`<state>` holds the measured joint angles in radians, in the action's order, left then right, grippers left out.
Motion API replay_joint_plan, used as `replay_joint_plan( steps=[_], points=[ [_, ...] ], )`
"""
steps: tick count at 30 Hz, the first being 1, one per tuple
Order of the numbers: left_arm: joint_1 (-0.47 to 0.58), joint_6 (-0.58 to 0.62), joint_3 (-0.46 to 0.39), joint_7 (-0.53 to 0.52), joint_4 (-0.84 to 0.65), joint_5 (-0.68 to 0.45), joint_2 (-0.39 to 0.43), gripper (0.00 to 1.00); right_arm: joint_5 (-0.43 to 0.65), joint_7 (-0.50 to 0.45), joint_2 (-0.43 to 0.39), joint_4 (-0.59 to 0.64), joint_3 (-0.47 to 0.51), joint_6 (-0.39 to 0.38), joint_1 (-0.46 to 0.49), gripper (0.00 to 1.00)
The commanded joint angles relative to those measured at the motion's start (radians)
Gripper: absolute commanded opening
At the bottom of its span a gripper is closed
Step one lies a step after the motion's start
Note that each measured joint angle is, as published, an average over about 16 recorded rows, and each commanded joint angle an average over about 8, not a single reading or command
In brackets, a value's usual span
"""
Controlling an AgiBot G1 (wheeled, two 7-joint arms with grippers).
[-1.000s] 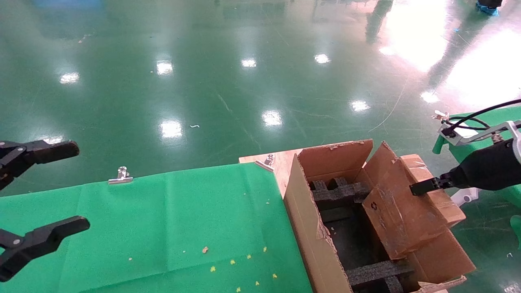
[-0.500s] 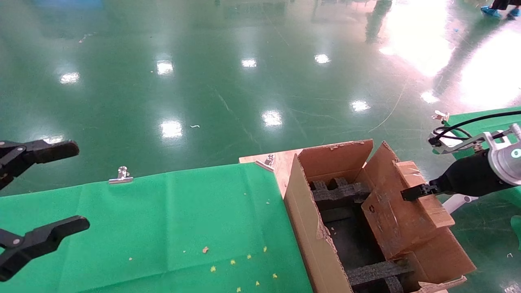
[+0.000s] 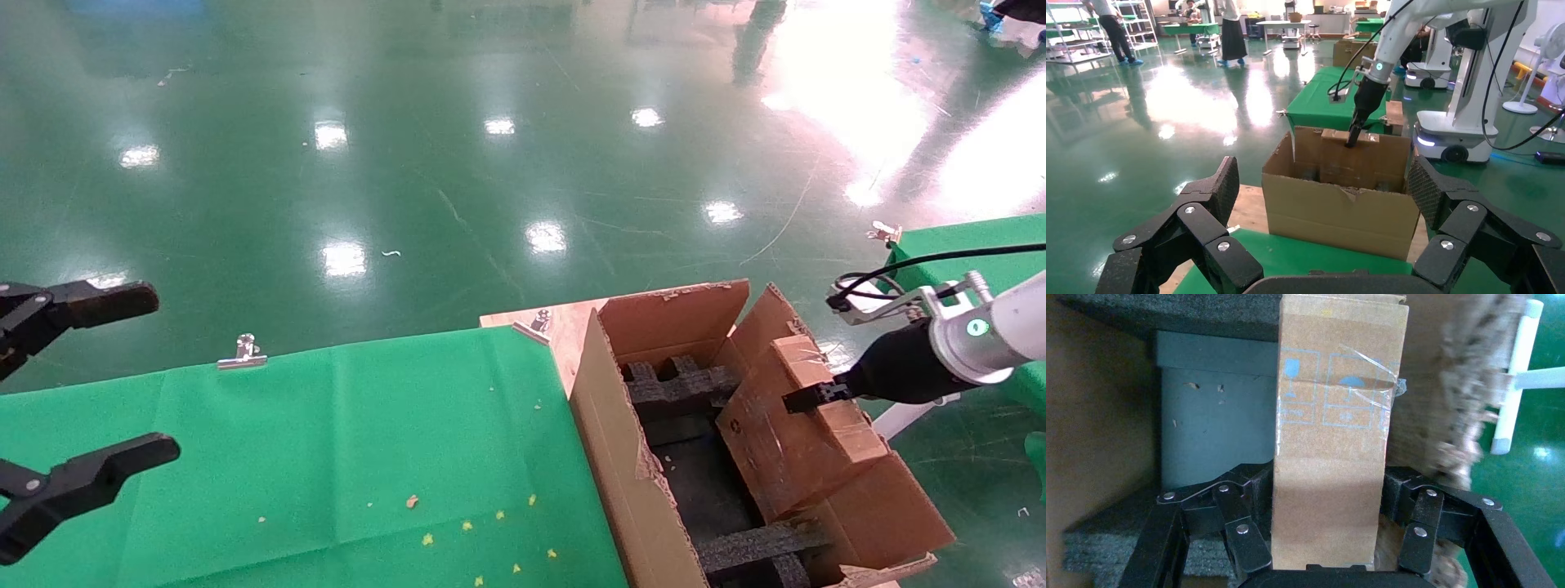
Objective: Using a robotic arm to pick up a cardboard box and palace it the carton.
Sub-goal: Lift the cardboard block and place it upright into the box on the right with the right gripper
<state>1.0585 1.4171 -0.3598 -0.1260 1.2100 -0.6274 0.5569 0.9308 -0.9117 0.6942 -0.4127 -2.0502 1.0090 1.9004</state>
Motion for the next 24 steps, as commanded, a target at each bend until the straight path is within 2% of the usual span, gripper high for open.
replay_joint_plan(
  steps=[1, 24],
  points=[
    [0.000, 0.000, 0.000, 0.000, 0.000, 0.000, 0.000, 1.00, -0.008, 0.012, 0.016, 0.021, 0.004, -0.007, -0.021, 0.00],
    [0.000, 0.000, 0.000, 0.000, 0.000, 0.000, 0.000, 1.00, -0.055, 0.119, 0.149, 0.237, 0.029, 0.006, -0.173, 0.00]
  ],
)
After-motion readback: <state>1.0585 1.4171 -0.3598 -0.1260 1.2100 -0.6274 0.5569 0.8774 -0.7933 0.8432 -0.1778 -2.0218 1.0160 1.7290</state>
